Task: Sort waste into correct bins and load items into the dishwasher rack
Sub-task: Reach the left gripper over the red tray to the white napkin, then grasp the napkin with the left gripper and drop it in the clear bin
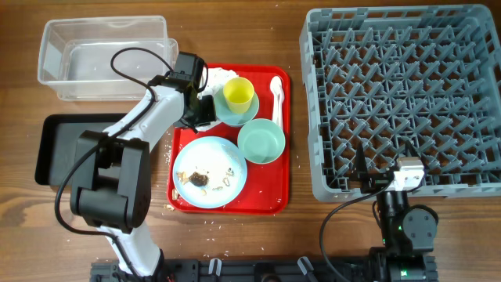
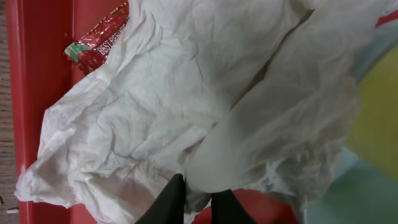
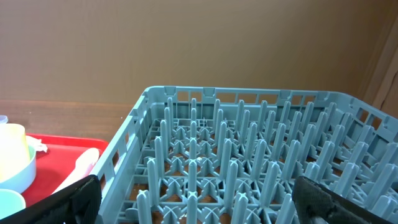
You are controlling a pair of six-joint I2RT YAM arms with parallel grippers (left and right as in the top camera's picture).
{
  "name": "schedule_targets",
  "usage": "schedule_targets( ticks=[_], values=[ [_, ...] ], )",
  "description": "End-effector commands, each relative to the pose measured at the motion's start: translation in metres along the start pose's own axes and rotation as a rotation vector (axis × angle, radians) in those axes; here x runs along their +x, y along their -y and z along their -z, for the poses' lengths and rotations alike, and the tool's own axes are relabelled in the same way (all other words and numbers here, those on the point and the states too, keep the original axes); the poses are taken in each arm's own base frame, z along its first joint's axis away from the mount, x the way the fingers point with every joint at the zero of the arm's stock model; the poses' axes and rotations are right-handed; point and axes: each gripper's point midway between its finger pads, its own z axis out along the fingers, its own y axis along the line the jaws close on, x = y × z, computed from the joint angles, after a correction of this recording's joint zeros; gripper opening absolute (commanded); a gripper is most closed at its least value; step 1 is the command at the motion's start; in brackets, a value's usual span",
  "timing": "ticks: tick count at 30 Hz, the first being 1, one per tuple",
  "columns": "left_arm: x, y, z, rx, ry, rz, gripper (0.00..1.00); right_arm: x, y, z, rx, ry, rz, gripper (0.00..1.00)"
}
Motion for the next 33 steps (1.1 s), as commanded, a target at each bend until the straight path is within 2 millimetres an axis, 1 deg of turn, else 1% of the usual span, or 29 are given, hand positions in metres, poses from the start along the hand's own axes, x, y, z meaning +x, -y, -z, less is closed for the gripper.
schedule_targets(
  ticks=[1,2,3,8,12,15,16,20,23,27,30,31,32,33],
  values=[
    [0.005,0.002,-0.006,0.006,-0.020,-0.008,0.09,-0.002,0.001,0.000,0.006,0.008,0.012,1.00],
    [0.005,0.002,-0.006,0.006,-0.021,-0.008,0.05,-0.002,0.001,0.000,0.006,0.008,0.012,1.00],
    [0.005,0.002,-0.006,0.006,-0.021,-0.009,0.04,-0.002,0.001,0.000,0.006,0.008,0.012,1.00],
    [0.005,0.002,-0.004,0.009,-0.018,-0.008,0.04,-0.002,0.001,0.000,0.006,0.008,0.012,1.00],
    [0.002,0.009,0.009,0.044,0.003,-0.011,0.04,-0.002,0.001,0.000,0.006,0.008,0.012,1.00],
    [-0.004,0.014,0.026,0.068,0.045,-0.015,0.04,-0.002,0.001,0.000,0.006,0.008,0.012,1.00],
    [-0.008,0.016,0.036,0.078,0.070,-0.018,0.04,-0.002,0.001,0.000,0.006,0.008,0.012,1.00],
    [-0.013,0.020,0.054,0.096,0.117,-0.023,0.04,-0.002,0.001,0.000,0.006,0.008,0.012,1.00],
    [-0.015,0.022,0.067,0.106,0.143,-0.026,0.04,-0.002,0.001,0.000,0.006,0.008,0.012,0.99],
    [-0.013,0.022,0.085,0.113,0.163,-0.028,0.04,-0.002,0.001,0.000,0.006,0.008,0.012,1.00],
    [-0.020,0.027,0.110,0.141,0.239,-0.035,0.04,-0.002,0.001,0.000,0.006,0.008,0.012,1.00],
    [-0.025,0.030,0.123,0.158,0.284,-0.040,0.04,-0.002,0.001,0.000,0.006,0.008,0.012,1.00],
    [-0.029,0.032,0.132,0.170,0.315,-0.043,0.04,-0.002,0.001,0.000,0.006,0.008,0.012,1.00],
    [-0.035,0.035,0.146,0.186,0.366,-0.048,0.04,-0.002,0.001,0.000,0.006,0.008,0.012,1.00]
  ],
)
